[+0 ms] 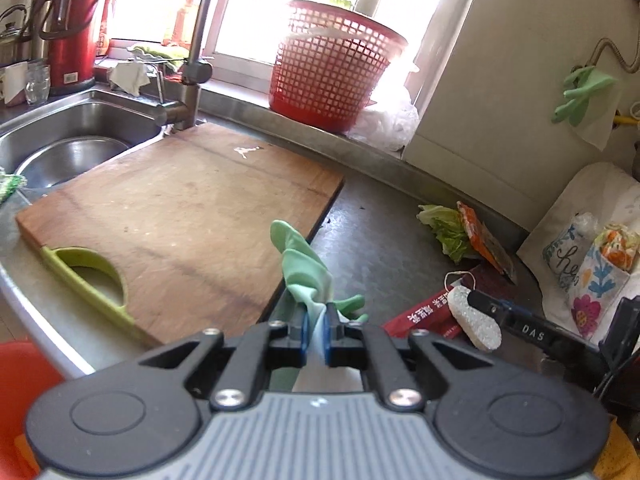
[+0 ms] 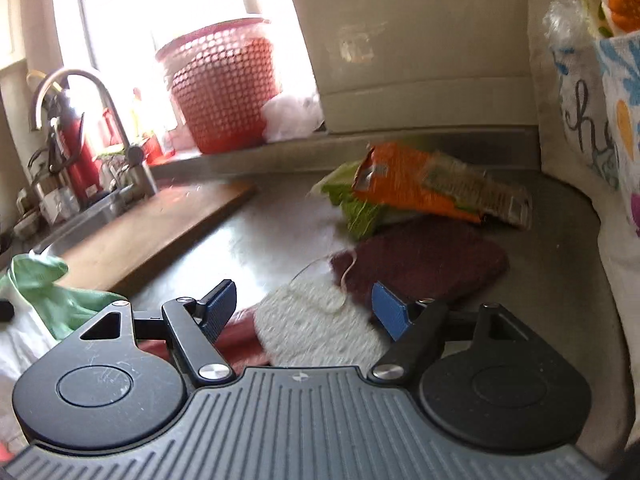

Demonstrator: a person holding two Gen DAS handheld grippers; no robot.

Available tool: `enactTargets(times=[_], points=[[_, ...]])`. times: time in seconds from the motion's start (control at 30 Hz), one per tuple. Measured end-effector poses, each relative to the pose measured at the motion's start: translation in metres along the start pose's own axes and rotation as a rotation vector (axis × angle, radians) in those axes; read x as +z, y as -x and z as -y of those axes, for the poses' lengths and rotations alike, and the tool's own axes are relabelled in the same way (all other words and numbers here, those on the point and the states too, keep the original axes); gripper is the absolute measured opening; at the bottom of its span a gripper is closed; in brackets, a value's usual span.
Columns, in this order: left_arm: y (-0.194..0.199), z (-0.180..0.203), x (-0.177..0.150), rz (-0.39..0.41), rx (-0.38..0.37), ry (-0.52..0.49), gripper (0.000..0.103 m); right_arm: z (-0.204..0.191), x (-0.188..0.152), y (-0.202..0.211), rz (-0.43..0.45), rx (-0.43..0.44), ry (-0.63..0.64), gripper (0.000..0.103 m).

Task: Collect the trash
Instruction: 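Grasp the green rubber glove with the left tool while the right tool grasps a white sponge pad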

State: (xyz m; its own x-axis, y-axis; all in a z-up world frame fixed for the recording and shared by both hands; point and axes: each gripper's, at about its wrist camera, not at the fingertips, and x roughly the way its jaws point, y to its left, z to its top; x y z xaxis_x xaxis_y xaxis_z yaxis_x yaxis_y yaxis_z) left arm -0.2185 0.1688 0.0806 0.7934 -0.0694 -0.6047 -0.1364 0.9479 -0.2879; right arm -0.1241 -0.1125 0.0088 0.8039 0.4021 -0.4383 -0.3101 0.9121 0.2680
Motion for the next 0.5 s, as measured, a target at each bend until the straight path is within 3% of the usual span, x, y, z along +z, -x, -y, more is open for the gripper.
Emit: enactTargets(times=[0.07,0.27,0.5], points=[[0.008,-0.004,-0.001,0.004,0.000,0.008,0.004,-0.004,-0.001,-0.001,-0.035,0.019,0.017,0.093],[0.030,-0.013,-0.004,0.025,0.012,0.019,0.004,-0.016,-0.001,-0.011,-0.072,-0.045,0.081,0.099],[0.057,-0.029,-0.009,0.053,0.043,0.046,0.004,-0.019,0.001,-0.018,-0.097,-0.106,0.112,0.098]])
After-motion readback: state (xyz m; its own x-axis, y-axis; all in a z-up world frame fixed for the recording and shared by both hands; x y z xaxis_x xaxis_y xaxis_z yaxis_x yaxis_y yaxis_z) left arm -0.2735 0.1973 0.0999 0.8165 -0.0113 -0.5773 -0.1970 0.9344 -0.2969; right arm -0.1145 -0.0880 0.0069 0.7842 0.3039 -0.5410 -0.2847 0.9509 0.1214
